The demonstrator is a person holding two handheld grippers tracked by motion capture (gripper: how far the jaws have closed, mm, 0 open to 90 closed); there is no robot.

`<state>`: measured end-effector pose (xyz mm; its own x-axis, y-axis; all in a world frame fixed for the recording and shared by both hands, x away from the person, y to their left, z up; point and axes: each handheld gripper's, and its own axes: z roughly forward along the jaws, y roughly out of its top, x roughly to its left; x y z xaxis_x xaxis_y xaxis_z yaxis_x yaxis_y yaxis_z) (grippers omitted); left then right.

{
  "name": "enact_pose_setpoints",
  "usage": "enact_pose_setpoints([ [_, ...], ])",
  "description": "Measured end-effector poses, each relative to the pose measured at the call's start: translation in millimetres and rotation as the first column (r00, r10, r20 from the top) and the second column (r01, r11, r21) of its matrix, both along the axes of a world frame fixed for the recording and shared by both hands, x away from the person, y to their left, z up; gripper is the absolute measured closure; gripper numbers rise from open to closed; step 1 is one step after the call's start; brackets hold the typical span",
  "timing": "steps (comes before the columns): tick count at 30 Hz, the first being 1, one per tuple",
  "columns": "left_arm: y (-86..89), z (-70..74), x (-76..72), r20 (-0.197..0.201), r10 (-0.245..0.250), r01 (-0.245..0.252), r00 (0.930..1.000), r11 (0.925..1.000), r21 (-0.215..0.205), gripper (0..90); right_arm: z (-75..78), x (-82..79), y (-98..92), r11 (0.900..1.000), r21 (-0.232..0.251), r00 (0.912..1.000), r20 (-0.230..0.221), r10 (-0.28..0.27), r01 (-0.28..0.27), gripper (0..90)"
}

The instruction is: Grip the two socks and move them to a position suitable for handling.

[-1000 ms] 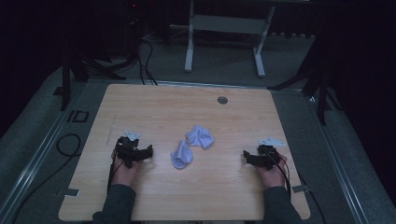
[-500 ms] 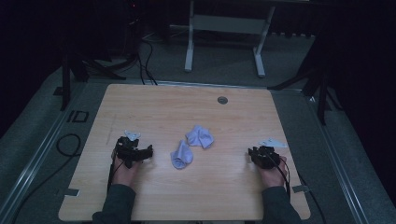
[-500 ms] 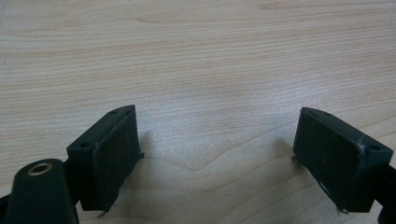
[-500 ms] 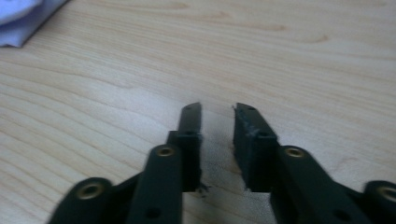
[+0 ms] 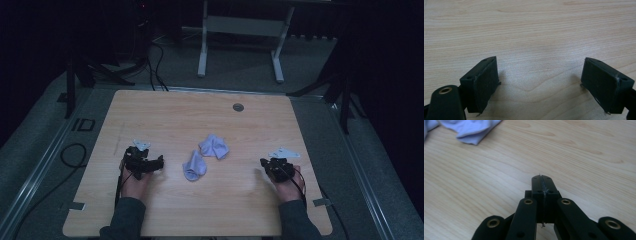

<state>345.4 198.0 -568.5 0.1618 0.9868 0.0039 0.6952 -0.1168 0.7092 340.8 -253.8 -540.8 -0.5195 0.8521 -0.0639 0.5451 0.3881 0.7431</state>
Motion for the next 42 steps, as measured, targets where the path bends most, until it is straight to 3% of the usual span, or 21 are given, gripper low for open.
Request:
enact_pose_setpoints([
  [10,-0.4,0.1,0.1,-0.001,0.003,-0.003,1.0000,1.0000,0.001,14.1,2.7,-7.2,29.1,0.995,-0.020,0.9955,0.002,0.095,-0.095,89.9],
  [14,-0.5,0.2,0.0,-0.002,0.004,-0.004,1.0000,1.0000,0.003,14.1,3.1,-10.1,43.3,0.989,-0.030,0.9898,-0.003,0.142,-0.142,89.8],
  [23,-0.7,0.2,0.0,-0.002,0.005,-0.005,1.0000,1.0000,0.003,14.1,6.8,-15.1,69.8,0.973,-0.007,0.9724,-0.017,0.233,-0.233,89.8],
  [34,-1.5,0.1,-0.7,0.004,0.006,-0.006,1.0000,1.0000,-0.001,15.4,6.9,-14.0,98.8,0.953,0.024,0.9518,-0.047,0.303,-0.302,89.9],
  [42,-4.5,0.4,-3.0,0.022,-0.002,0.003,0.9998,1.0000,-0.006,25.0,4.2,-11.9,125.0,0.940,0.012,0.9382,-0.054,0.342,-0.342,89.9],
])
